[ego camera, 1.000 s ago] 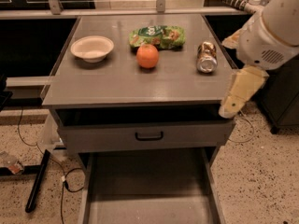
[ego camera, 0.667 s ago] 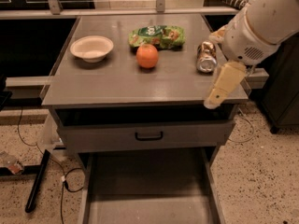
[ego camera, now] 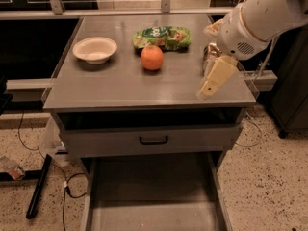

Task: Place orange into middle drawer

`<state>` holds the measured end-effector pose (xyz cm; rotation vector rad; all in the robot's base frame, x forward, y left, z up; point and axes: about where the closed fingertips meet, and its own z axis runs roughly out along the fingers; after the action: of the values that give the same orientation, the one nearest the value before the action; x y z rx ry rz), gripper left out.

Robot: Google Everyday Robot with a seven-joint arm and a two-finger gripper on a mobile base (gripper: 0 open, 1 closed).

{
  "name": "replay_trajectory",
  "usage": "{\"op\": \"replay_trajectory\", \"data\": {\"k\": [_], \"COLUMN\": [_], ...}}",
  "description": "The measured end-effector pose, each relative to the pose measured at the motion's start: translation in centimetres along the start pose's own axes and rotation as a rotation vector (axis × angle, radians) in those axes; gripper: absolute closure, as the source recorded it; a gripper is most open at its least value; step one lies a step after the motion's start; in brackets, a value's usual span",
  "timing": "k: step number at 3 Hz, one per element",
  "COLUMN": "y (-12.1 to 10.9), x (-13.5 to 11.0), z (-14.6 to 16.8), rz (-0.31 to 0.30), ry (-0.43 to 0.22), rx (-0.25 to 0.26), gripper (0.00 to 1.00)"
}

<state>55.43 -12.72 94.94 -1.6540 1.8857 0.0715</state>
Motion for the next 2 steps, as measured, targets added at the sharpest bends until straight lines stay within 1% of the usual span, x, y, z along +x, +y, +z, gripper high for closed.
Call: {"op": "replay_trajectory", "data": {"k": [1, 2], "y": [-1.5, -3.5], "x": [-0.8, -1.2], "z": [1.9, 4.4], "rz": [0.002, 0.055], "ry": [-0.047, -0.117], "rx": [0.014, 0.02], "gripper": [0.0, 0.0]}}
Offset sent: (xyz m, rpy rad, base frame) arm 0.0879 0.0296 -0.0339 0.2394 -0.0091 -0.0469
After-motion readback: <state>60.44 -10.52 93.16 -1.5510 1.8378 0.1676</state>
